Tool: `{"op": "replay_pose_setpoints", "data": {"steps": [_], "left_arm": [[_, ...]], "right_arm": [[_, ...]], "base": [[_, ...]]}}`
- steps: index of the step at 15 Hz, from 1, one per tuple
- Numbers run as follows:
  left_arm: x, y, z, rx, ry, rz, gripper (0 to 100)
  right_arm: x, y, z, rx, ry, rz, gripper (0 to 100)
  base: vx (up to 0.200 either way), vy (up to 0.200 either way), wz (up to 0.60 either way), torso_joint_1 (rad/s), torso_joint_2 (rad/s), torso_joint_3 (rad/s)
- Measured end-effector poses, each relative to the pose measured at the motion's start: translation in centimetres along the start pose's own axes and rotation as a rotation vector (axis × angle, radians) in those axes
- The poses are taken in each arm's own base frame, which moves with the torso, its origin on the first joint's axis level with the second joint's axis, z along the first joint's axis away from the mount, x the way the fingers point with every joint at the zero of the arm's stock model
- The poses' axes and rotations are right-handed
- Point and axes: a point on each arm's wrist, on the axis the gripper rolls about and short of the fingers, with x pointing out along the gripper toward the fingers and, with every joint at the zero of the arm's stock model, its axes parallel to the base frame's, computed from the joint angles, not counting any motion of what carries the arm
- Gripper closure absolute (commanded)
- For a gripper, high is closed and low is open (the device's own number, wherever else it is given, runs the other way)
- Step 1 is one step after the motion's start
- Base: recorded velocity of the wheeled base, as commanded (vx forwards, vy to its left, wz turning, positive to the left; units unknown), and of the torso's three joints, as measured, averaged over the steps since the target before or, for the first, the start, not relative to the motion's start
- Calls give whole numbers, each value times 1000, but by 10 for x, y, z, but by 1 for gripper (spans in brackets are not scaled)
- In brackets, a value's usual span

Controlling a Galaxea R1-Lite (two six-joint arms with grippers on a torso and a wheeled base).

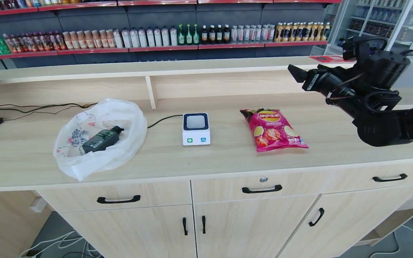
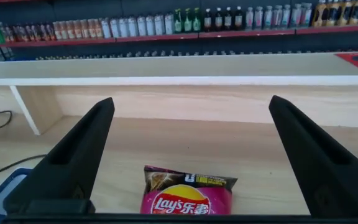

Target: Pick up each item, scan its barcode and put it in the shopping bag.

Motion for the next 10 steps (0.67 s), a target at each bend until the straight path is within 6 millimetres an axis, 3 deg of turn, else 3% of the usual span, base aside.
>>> {"op": "replay_pose_setpoints", "data": {"steps": [3, 6, 10], "left_arm": [[0, 0, 0, 3, 0, 0, 0], [0, 0, 0, 1, 1, 0, 0], [0, 0, 0, 1, 1, -1, 0]], "right_arm": [[24, -8, -26, 31, 69, -20, 0], [32, -19, -66, 61, 280, -62, 0], [40, -25, -87, 71, 373, -108, 0]], "base": [[0, 0, 0, 0, 0, 0], [0, 0, 0, 0, 0, 0], [0, 0, 0, 0, 0, 0]]}}
